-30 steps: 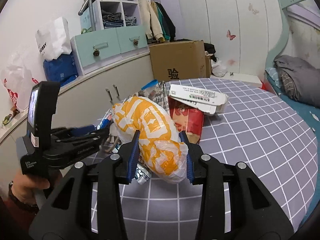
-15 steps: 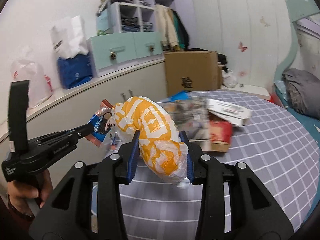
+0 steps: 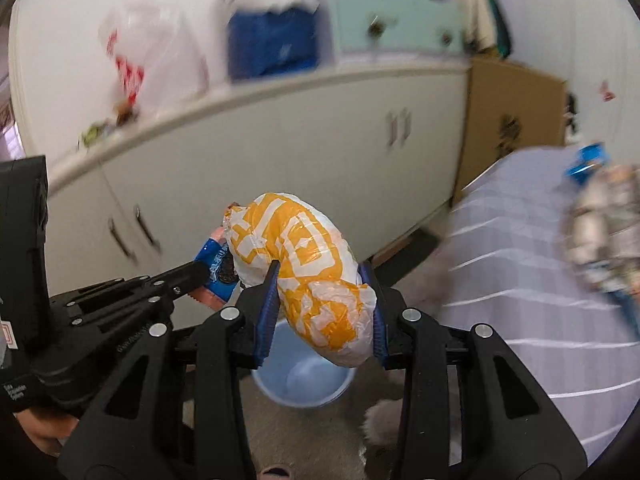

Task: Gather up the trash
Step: 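Carry the bag with the right gripper over the blue wastebasket and release it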

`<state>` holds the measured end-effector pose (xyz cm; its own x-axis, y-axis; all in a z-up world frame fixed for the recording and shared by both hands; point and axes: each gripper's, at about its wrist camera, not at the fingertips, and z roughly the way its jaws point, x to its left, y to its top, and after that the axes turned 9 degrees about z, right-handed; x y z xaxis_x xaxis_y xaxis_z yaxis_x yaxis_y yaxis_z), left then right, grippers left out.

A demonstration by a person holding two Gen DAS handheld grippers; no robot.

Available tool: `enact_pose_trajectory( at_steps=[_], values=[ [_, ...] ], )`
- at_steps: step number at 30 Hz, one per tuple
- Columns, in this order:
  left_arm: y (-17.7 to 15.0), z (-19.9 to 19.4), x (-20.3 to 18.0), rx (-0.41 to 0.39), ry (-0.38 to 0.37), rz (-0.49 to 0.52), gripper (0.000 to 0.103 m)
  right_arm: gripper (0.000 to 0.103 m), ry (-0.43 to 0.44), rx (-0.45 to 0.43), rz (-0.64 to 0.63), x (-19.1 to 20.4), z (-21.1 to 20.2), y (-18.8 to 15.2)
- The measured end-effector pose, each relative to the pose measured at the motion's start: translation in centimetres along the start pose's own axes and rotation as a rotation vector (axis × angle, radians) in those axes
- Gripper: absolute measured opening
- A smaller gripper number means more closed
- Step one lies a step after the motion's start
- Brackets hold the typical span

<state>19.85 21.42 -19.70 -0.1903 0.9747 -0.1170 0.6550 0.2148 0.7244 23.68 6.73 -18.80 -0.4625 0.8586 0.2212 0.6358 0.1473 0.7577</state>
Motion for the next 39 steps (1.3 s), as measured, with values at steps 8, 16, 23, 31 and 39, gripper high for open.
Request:
enact_pose_trajectory(
  at_steps=[8, 16, 23, 31, 39],
  values=[
    [-4.1, 9.8, 4.6, 0.239, 0.02, -0.078, 0.001, 0.038, -0.024, 0.221, 0.025, 0.4, 11.1, -5.0],
    [-4.6, 17.1, 5.1, 0.374, 0.065, -0.091, 0.047, 0.039, -0.087, 0.281, 0.09, -1.6, 15.6, -6.9],
    [-6.3, 17.9, 6.7, 0.404, 0.049, -0.164, 0.06, 0.039, -0.077, 0.312, 0.107, -1.7, 16.9, -7.8],
    [-6.7, 16.4, 7.4, 0.384, 0.062, -0.211, 0.063, 0.041, -0.061, 0.322, 0.115, -0.9, 18.1, -8.6],
    [-6.2, 13.5, 9.6, 0.32, 0.114, -0.257, 0.069, 0.051, -0.029, 0.279, 0.134, -0.2, 18.4, -7.5]
  ],
)
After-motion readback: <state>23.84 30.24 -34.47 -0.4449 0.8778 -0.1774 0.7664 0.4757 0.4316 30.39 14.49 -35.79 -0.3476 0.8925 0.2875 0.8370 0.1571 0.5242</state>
